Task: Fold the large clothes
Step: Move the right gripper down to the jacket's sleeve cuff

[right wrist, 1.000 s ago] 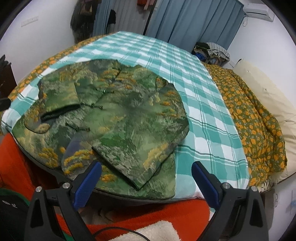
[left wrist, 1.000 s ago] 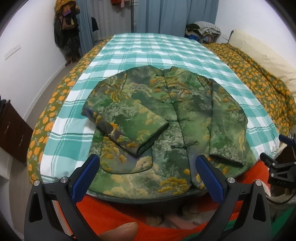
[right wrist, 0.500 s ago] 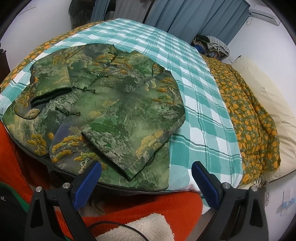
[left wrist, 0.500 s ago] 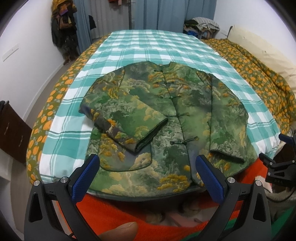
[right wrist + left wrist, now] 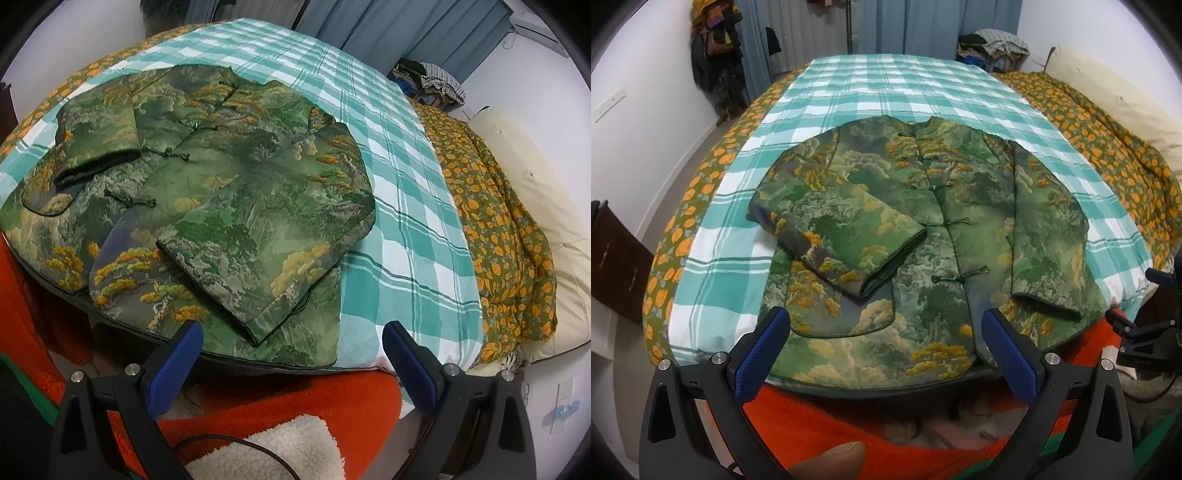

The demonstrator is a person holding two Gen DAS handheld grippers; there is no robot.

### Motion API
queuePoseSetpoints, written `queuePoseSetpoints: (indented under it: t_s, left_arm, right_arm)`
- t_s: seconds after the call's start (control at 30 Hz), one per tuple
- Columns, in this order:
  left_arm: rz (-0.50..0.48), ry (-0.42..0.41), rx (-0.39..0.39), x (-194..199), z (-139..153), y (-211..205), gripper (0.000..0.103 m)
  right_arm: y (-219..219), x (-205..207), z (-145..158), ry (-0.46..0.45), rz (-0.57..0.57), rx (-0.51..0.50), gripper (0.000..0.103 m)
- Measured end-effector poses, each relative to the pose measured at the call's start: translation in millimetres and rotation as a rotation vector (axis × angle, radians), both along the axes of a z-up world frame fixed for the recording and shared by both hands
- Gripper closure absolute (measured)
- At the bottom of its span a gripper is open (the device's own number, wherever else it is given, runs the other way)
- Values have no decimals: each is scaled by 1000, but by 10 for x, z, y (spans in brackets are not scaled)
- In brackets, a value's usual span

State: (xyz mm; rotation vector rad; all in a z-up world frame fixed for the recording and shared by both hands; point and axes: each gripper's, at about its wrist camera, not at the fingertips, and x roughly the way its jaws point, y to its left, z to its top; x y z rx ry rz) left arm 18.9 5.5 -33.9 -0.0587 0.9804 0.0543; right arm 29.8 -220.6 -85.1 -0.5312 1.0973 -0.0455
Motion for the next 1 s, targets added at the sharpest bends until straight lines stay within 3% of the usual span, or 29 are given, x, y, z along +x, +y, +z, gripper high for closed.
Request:
queuePoseSetpoints:
  t_s: [0.27,0.37,0.47,0.7,0.8,1.0]
  left_arm:
    - [2,4,1,-5,-14,-7,0]
    - [1,1,1,-3,-13,-6,0]
    - [1,-2,2,-9,-19,-7,0]
    - [7,10,12,-23,-17,-14,0]
    - [10,3,28,-56,34,-25,0]
    - [42,-5,27,-107,52,46,0]
  right_arm:
    - [-61,20,-37,2,40,-17,4]
    - [-142,63,20,-58,105,70,4]
    - [-121,120,-83,-30,210,157,4]
    - [221,273,-570,-1,436,74,4]
    - [260,382,-803,30,455,34,4]
    - [281,491,-969,71,441,23,4]
